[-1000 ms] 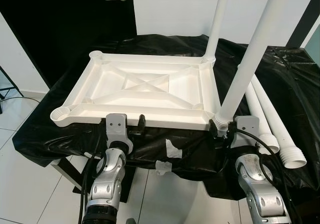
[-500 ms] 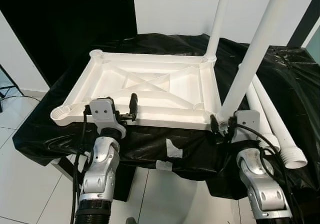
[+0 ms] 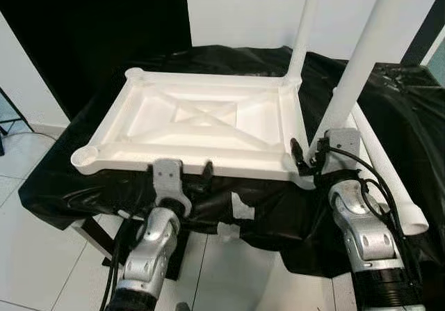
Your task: Building children table
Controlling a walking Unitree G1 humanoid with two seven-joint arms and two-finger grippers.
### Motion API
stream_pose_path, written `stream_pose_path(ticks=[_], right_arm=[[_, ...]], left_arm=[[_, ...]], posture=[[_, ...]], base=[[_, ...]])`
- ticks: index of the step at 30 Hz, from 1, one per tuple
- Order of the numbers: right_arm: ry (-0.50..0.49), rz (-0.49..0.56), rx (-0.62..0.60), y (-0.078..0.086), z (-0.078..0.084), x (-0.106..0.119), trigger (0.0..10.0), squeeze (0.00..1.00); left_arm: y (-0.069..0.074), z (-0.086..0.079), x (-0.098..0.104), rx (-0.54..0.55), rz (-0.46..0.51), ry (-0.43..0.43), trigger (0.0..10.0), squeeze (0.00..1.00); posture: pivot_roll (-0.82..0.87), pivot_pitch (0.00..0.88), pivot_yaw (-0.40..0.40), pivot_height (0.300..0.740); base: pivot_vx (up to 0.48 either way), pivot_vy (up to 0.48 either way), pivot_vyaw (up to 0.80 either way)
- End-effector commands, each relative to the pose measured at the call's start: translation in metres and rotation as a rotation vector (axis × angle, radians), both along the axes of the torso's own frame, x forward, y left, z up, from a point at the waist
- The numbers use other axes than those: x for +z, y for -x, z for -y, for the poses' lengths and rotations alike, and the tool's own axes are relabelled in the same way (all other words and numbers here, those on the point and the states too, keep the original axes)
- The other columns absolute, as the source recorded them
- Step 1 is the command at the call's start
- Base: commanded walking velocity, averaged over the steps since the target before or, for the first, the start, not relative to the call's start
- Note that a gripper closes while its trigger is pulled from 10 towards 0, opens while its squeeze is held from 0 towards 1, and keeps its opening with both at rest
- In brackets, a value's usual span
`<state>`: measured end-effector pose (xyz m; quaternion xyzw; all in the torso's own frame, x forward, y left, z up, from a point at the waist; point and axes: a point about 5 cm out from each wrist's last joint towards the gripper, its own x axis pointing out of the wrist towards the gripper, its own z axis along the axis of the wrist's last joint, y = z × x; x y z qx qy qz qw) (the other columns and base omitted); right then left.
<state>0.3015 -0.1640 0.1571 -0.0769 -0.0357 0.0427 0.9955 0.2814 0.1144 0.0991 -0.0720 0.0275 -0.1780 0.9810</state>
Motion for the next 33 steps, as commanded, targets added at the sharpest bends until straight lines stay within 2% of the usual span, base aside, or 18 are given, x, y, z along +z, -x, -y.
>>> stream_pose_path(ticks=[1,4,5,7,12,15,17,20,23,24,25,26,27,28,30,33], right_arm=[[-0.015,-0.021,0.009,-0.002,0.000,-0.003,10.0,0.00],[-0.027,-0.035,0.019,-0.009,0.003,-0.001,10.0,0.00],[-0.027,-0.035,0.019,-0.009,0.003,-0.001,10.0,0.00],[-0.039,-0.048,0.020,-0.011,0.004,-0.002,10.0,0.00],[-0.038,-0.065,0.022,-0.011,0.004,-0.005,10.0,0.00],[-0.038,-0.069,0.023,-0.011,0.004,-0.007,10.0,0.00],[-0.040,-0.078,0.022,-0.010,0.004,-0.009,10.0,0.00],[-0.041,-0.080,0.022,-0.009,0.004,-0.010,10.0,0.00],[-0.045,-0.093,0.014,-0.006,0.004,-0.013,10.0,0.00],[-0.049,-0.101,0.008,-0.004,0.004,-0.015,10.0,0.00],[-0.049,-0.101,0.008,-0.004,0.004,-0.015,10.0,0.00],[-0.051,-0.107,0.000,-0.003,0.005,-0.017,10.0,0.00],[-0.051,-0.107,0.000,-0.003,0.005,-0.017,10.0,0.00],[-0.052,-0.112,-0.008,-0.001,0.006,-0.018,10.0,0.00],[-0.052,-0.112,-0.009,-0.001,0.006,-0.018,10.0,0.00],[-0.050,-0.108,-0.016,-0.001,0.007,-0.017,10.0,0.00]], left_arm=[[0.013,0.021,0.003,-0.519,0.053,0.033,10.0,0.00],[0.009,0.028,0.005,-0.647,0.050,-0.014,10.0,0.00],[0.009,0.028,0.005,-0.647,0.050,-0.014,10.0,0.00],[0.006,0.036,0.007,-0.715,0.061,-0.060,10.0,0.00],[-0.002,0.053,0.018,-0.786,0.109,-0.093,10.0,0.00],[-0.003,0.058,0.022,-0.816,0.123,-0.098,10.0,0.00],[0.001,0.066,0.034,-0.945,0.166,-0.128,10.0,0.00],[0.003,0.067,0.038,-0.991,0.180,-0.139,10.0,0.00],[0.007,0.066,0.047,-1.103,0.208,-0.176,10.0,0.00],[0.010,0.065,0.049,-1.166,0.206,-0.197,10.0,0.00],[0.010,0.065,0.049,-1.166,0.206,-0.197,10.0,0.00],[0.014,0.064,0.047,-1.249,0.180,-0.229,10.0,0.00],[0.014,0.064,0.047,-1.249,0.180,-0.229,10.0,0.00],[0.016,0.062,0.036,-1.355,0.114,-0.294,10.0,0.00],[0.015,0.062,0.033,-1.367,0.099,-0.313,10.0,0.00],[0.006,0.071,0.036,-1.308,0.135,-0.303,10.0,0.00]], posture=[[0.00,0.000,-0.022,0.740],[0.00,0.000,-0.022,0.740],[0.00,0.000,-0.022,0.740],[0.01,0.000,-0.027,0.740],[0.00,0.000,-0.024,0.740],[0.00,0.000,-0.022,0.740],[-0.02,0.000,-0.013,0.740],[-0.02,0.000,-0.013,0.740],[-0.04,0.000,0.002,0.740],[-0.05,0.000,0.004,0.740],[-0.05,0.000,0.004,0.740],[-0.05,0.000,0.005,0.740],[-0.05,0.000,0.005,0.740],[-0.06,0.000,0.010,0.740],[-0.06,0.000,0.011,0.740],[-0.07,0.000,0.018,0.740]], base=[[0.000,0.000,0.00],[0.000,0.000,0.00],[0.000,0.000,0.00],[0.000,0.000,0.00],[0.000,0.000,0.00],[0.000,0.000,0.00],[0.000,0.000,0.00],[0.000,0.000,0.00],[0.000,0.000,0.00],[0.000,0.000,0.00],[0.000,0.000,0.00],[0.000,0.000,0.00],[0.000,0.000,0.00],[0.000,0.000,0.00],[0.000,0.000,0.00],[0.000,0.000,0.00]])
